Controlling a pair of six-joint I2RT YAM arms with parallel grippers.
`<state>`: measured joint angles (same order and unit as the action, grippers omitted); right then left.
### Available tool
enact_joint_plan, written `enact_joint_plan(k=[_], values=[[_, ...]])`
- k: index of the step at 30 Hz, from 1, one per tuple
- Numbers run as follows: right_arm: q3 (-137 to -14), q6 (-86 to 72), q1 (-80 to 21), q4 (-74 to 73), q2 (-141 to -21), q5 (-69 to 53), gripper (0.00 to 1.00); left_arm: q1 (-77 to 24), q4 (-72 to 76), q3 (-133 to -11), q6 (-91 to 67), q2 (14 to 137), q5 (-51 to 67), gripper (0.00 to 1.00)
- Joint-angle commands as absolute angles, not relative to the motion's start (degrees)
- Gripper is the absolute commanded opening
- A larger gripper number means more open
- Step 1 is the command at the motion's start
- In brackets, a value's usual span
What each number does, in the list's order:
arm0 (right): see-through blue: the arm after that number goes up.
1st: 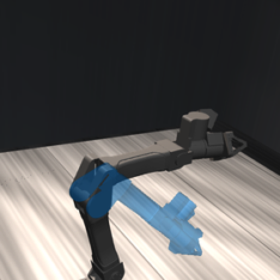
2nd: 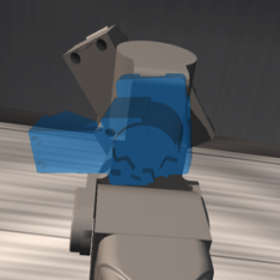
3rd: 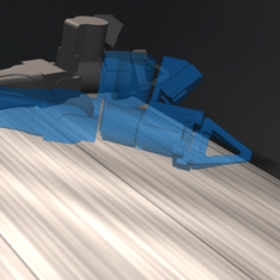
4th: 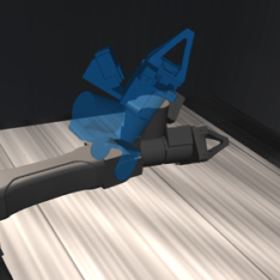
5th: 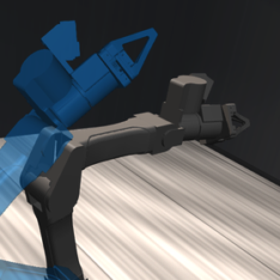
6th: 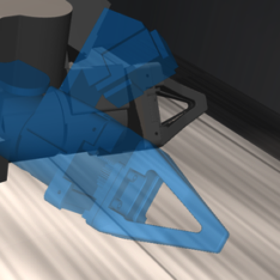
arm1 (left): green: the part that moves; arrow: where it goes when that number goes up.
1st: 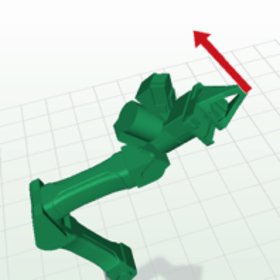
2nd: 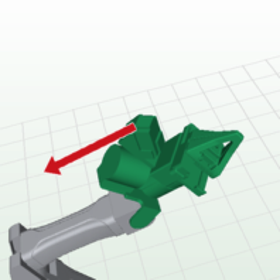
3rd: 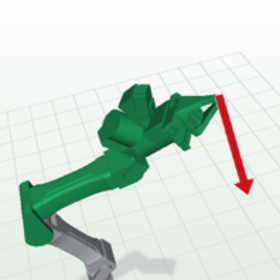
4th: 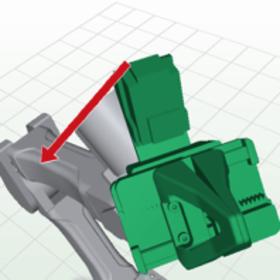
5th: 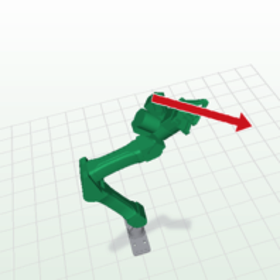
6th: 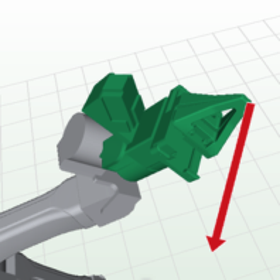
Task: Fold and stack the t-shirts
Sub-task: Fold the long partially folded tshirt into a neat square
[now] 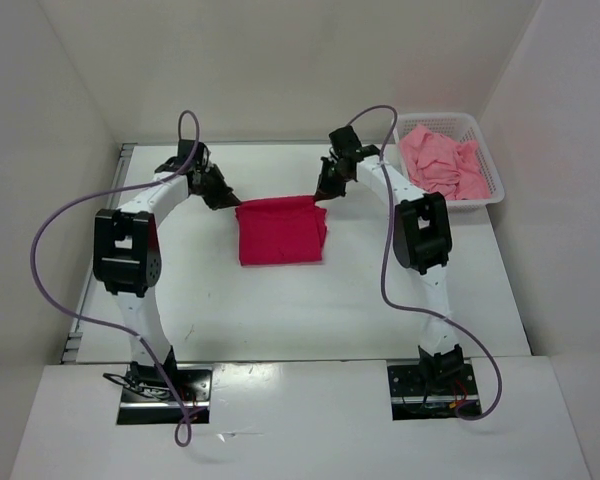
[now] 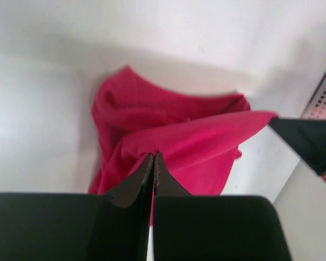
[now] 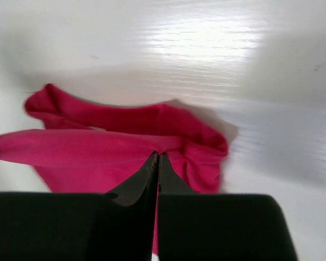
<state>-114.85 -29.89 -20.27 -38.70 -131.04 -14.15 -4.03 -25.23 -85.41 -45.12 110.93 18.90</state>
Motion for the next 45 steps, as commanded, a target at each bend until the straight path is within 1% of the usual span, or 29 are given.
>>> enact_joint_plan(k=[1, 4, 6, 7, 10, 11, 12, 13, 14, 15, 16, 17, 18, 19, 21, 22, 23, 24, 25, 31, 34, 38, 39, 40, 41, 44, 45], values=[[-119.18, -27.95, -19.16, -41.4, -130.61, -9.94, 0.0, -3.52, -22.32, -91.84, -43.68, 115.46, 17.23, 0.0], [-118.65, -28.48, -19.16, -41.4, -132.09, -9.93, 0.0, -3.52, -22.32, -94.48, -43.68, 119.69, 15.75, 0.01], [-120.22, -29.17, -18.54, -40.78, -133.67, -9.93, 0.0, -3.52, -21.37, -95.19, -44.29, 120.23, 14.24, 0.03], [-121.19, -29.7, -18.54, -40.78, -133.68, -9.93, 0.01, -2.91, -20.75, -95.19, -44.82, 120.23, 14.24, 0.05], [-126.11, -29.71, -18.54, -42.36, -135.18, -10.55, 0.16, -2.2, -19.69, -95.19, -45.7, 119.36, 14.24, 0.22], [-126.12, -29.71, -18.54, -43.23, -135.18, -10.55, 0.25, -2.2, -19.17, -95.19, -46.23, 118.66, 14.24, 0.28], [-126.12, -29.71, -18.54, -43.24, -133.26, -10.55, 0.29, -2.2, -18.38, -95.19, -46.23, 116.74, 13.63, 0.4], [-125.17, -29.18, -18.54, -43.24, -132.29, -10.55, 0.31, -2.2, -17.76, -94.49, -46.23, 115.59, 13.62, 0.45], [-123.76, -29.18, -18.54, -43.24, -130.97, -10.55, 0.33, -2.2, -16.71, -93.7, -46.23, 114.45, 13.1, 0.47], [-119.49, -29.18, -18.54, -41.33, -129.56, -10.55, 0.34, -2.2, -16.7, -92.73, -46.23, 112.26, 13.1, 0.47], [-116.75, -29.18, -19.07, -39.92, -126.24, -11.94, 0.34, -2.2, -15.31, -90.11, -45.71, 111.19, 14.14, 0.42], [-111.59, -29.18, -19.07, -38.68, -124.82, -12.74, 0.28, -3.42, -15.29, -88.87, -44.92, 110.31, 15.37, 0.39], [-109.27, -29.18, -20.64, -36.93, -123.76, -13.61, 0.18, -4.56, -15.9, -88.07, -43.78, 109.78, 15.38, 0.37], [-107.25, -29.18, -21.26, -36.04, -122.18, -14.75, 0.14, -7.44, -16.69, -87.11, -42.81, 109.78, 16.25, 0.36], [-101.1, -29.96, -22.49, -32.54, -121.64, -20.54, 0.05, -10.27, -15.92, -80.97, -41.4, 108.2, 18.88, 0.35], [-99.25, -30.49, -23.02, -30.95, -120.94, -23.35, 0.03, -12.2, -13.65, -78.25, -41.4, 107.67, 19.85, 0.35], [-95.75, -30.5, -23.03, -29.37, -120.15, -28.34, 0.02, -12.74, -12.58, -75.7, -41.92, 107.67, 20.65, 0.35], [-94.15, -31.98, -23.03, -28.05, -120.15, -29.61, 0.01, -12.74, -11.52, -70.98, -42.53, 106.97, 21.18, 0.35], [-92.83, -31.99, -23.64, -26.21, -119.28, -30.14, 0.01, -12.74, -9.86, -68.84, -42.54, 106.44, 21.18, 0.35], [-83.95, -32.61, -24.35, -24.08, -117.25, -30.76, 0.0, -12.74, -8.44, -61.97, -42.71, 106.44, 20.39, 0.35], [-79.02, -32.61, -24.35, -22.33, -115.75, -28.92, 0.0, -12.74, -6.78, -57.85, -44.99, 103.81, 21.09, 0.35], [-76.46, -32.08, -24.35, -22.32, -115.22, -27.77, 0.0, -12.74, -6.06, -51.95, -46.76, 98.89, 22.24, 0.43], [-76.46, -32.08, -24.35, -22.32, -115.22, -27.77, 0.0, -12.74, -6.06, -51.16, -47.28, 98.09, 22.24, 0.47], [-76.46, -31.38, -24.35, -22.32, -115.22, -27.25, 0.0, -12.74, -6.59, -50.54, -47.29, 96.08, 22.24, 0.57], [-77.07, -30.85, -24.35, -22.93, -115.22, -27.25, 0.0, -12.74, -7.11, -50.54, -47.29, 95.02, 22.24, 0.62], [-80.32, -29.28, -24.35, -25.13, -114.7, -28.83, 0.02, -12.74, -11.06, -52.98, -46.76, 91.33, 20.14, 0.73], [-82.25, -29.27, -24.35, -26.88, -114.7, -29.35, 0.04, -11.44, -12.03, -54.04, -45.97, 90.71, 20.13, 0.74]])
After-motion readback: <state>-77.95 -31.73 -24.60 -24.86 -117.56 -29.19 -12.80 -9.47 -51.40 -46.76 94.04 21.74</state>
